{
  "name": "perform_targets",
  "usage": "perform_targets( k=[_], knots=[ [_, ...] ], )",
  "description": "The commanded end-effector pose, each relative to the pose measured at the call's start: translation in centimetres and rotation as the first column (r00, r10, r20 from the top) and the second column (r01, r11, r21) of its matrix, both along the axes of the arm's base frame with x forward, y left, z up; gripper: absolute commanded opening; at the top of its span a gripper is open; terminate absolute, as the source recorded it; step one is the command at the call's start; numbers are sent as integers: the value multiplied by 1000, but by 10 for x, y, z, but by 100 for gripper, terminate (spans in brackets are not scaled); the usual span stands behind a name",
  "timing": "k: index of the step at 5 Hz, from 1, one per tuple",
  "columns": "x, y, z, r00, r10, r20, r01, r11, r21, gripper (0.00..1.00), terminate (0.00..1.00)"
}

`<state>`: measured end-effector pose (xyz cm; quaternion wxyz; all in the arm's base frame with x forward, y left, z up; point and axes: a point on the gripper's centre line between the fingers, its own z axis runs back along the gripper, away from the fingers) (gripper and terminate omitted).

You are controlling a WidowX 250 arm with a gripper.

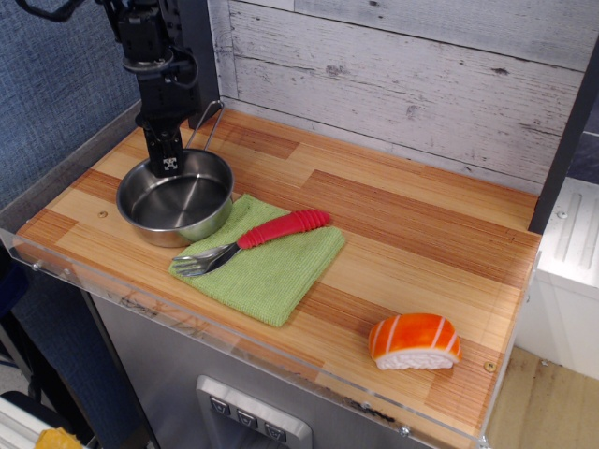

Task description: Move the silver pot to just on the left side edge of the green cloth.

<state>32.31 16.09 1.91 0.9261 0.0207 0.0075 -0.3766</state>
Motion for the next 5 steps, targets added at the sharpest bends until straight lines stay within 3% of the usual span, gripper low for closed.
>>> perform_targets(
  k=[1,3,4,5],
  knots=[
    [-1,-2,18,1000,-8,21,8,1000,2,100,0],
    [6,-6,27,997,-42,58,41,999,10,100,0],
    [16,-12,47,984,-132,118,127,991,44,100,0],
    [27,-18,73,967,-206,152,196,977,81,100,100]
  ],
)
